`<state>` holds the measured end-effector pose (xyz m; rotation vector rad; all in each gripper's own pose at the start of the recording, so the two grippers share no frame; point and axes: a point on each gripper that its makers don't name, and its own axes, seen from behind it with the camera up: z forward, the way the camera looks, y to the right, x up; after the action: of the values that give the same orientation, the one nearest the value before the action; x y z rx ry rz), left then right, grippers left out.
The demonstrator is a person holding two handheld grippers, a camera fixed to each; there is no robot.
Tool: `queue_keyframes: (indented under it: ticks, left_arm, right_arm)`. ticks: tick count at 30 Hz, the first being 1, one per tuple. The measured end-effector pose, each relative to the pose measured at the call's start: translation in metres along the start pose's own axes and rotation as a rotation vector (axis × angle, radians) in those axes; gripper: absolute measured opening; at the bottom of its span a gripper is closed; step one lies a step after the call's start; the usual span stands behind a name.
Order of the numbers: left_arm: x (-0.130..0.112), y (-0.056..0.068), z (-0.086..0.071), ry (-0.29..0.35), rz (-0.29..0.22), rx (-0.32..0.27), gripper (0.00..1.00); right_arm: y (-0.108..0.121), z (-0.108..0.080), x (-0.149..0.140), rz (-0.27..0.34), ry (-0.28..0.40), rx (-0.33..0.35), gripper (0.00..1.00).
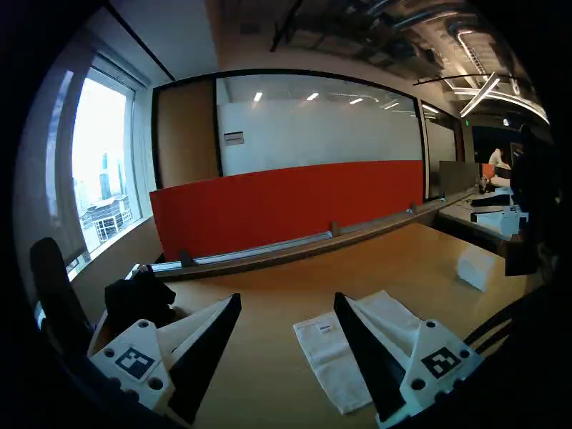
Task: Fold towel
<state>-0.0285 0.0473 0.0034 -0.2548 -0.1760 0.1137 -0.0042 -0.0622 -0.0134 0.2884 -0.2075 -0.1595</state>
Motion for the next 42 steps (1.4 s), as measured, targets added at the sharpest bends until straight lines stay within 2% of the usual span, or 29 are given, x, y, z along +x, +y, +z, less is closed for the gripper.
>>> queue_keyframes:
  ticks: [8, 14, 23, 42]
  left_arm:
    - [-0.013, 0.024, 0.003, -0.056, 0.043, -0.105, 0.96]
    - [-0.027, 0.039, 0.004, -0.091, 0.061, -0.160, 0.96]
    - [-0.050, 0.057, 0.004, -0.131, 0.069, -0.206, 0.96]
    - [-0.132, 0.079, 0.016, -0.251, 0.081, -0.257, 0.97]
  right_arm:
    - [-0.030, -0.001, -0.022, -0.072, -0.090, 0.141, 1.00]
    - [-0.044, -0.001, -0.031, -0.104, -0.128, 0.211, 1.00]
    - [-0.058, 0.002, -0.050, -0.127, -0.176, 0.261, 1.00]
    - [-0.076, 0.017, -0.124, -0.145, -0.273, 0.312, 1.00]
